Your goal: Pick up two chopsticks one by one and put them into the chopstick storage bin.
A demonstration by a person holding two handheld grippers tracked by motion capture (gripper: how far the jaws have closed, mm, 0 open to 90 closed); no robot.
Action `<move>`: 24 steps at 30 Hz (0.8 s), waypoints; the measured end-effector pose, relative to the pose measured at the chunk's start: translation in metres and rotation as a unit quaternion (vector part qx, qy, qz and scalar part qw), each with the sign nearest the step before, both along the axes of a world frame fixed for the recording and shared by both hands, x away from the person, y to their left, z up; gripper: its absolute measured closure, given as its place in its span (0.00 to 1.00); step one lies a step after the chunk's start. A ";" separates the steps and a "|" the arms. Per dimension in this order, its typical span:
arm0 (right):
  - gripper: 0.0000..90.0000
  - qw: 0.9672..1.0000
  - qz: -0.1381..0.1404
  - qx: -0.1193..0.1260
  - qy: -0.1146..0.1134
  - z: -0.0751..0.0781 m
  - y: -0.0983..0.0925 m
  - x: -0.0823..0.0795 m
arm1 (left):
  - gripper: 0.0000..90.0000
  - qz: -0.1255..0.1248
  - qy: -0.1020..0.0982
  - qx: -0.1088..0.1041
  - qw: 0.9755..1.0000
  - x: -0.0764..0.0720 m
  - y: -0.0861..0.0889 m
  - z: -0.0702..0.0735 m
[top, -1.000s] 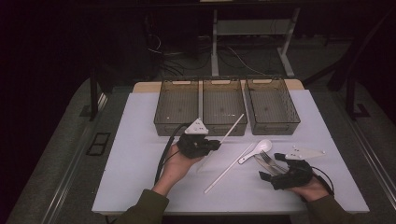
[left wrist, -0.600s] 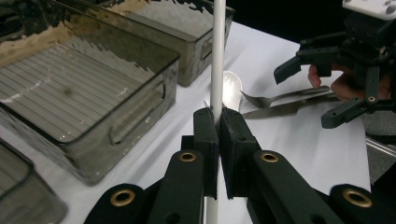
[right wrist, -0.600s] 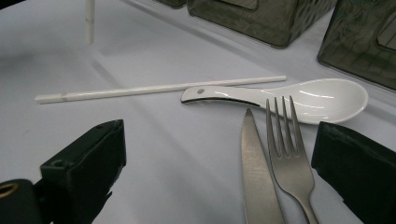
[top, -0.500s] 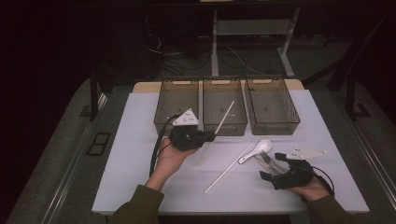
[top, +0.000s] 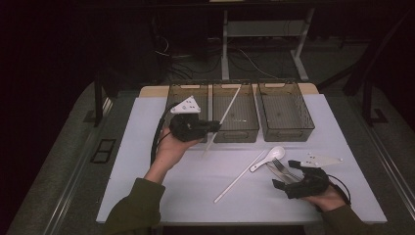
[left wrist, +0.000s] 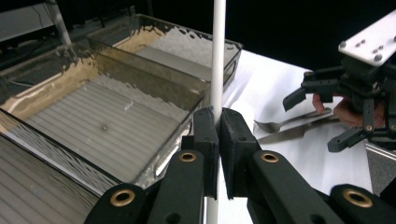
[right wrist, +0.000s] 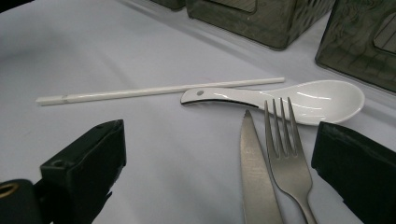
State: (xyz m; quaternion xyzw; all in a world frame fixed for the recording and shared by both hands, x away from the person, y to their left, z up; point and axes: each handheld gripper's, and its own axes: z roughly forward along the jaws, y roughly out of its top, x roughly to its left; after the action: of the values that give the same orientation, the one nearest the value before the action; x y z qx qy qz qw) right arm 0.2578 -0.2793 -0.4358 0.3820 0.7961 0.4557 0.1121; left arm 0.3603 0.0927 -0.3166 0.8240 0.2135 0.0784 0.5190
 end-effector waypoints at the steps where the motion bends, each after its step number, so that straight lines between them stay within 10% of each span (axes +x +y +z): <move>1: 0.03 1.000 0.000 0.000 0.001 0.000 0.000 0.000 | 0.94 0.000 -0.002 0.001 1.000 0.001 0.001 0.001; 24: 0.03 1.000 -0.001 -0.001 0.001 0.000 0.000 0.000 | 0.94 0.030 -0.046 0.022 0.998 0.053 0.027 0.045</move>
State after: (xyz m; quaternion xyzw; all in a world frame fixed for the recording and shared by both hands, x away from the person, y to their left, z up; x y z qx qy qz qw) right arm 0.2580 -0.2797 -0.4357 0.3836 0.7963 0.4540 0.1124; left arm 0.4134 0.1197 -0.2715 0.8241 0.2120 0.1366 0.5072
